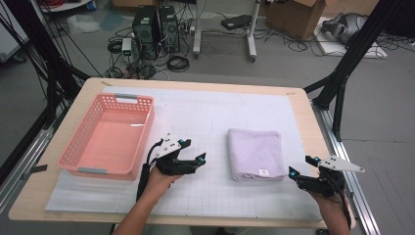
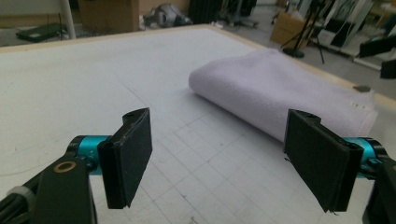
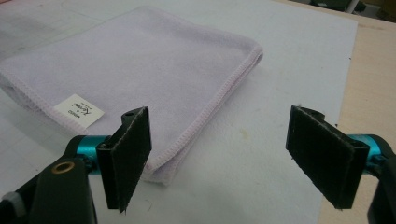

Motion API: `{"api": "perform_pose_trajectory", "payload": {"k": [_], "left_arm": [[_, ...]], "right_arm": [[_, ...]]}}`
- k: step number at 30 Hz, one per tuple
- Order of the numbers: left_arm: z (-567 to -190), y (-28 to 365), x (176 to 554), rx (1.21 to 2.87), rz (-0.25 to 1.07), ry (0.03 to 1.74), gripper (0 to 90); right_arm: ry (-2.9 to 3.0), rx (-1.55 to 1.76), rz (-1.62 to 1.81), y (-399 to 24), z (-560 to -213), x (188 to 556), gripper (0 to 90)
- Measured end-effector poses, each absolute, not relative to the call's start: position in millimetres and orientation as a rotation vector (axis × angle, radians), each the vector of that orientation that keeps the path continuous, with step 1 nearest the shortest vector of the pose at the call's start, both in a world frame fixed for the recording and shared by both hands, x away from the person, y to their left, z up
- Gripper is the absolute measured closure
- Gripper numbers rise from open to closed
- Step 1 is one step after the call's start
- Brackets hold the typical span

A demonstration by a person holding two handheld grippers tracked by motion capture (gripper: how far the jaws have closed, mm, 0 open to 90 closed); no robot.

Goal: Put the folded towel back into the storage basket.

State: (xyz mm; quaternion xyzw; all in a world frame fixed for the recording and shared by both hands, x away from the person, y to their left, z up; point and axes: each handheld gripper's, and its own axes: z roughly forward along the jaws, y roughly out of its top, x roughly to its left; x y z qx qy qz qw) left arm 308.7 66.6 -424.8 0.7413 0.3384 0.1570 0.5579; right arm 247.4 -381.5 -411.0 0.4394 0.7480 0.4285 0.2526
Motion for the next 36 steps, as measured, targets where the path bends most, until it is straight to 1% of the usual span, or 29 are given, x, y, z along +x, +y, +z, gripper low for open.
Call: {"api": "perform_pose_trajectory", "payload": {"k": [3, 6, 11, 14, 18, 21, 27, 30, 36], "left_arm": [[-420, 58, 317, 1.750, 0.308, 0.830, 19.6], [-414, 46, 323, 1.751, 0.266, 0.810, 19.7], [-410, 17, 333, 1.802, 0.213, 0.817, 19.8], [-412, 0, 339, 1.817, 0.174, 0.837, 20.3], [-418, -22, 345, 1.879, 0.170, 0.854, 20.9], [-422, -34, 349, 1.897, 0.152, 0.890, 21.1], [-429, -48, 355, 1.908, 0.100, 0.939, 21.0], [-438, -55, 358, 1.949, 0.054, 0.992, 21.1], [-444, -59, 357, 1.991, 0.010, 1.012, 21.9]], "right_arm": [[2.035, 1.195, 1.166, -382, -411, 248, 21.3], [2.033, 1.195, 1.167, -382, -411, 248, 21.3], [2.034, 1.198, 1.168, -382, -411, 249, 21.3], [2.034, 1.199, 1.172, -383, -411, 248, 21.3], [2.031, 1.196, 1.179, -383, -411, 248, 21.3], [2.035, 1.196, 1.178, -383, -411, 249, 21.3], [2.044, 1.188, 1.172, -381, -412, 250, 21.3], [2.047, 1.191, 1.175, -381, -412, 250, 21.3], [2.049, 1.189, 1.173, -381, -413, 251, 21.3]]}}
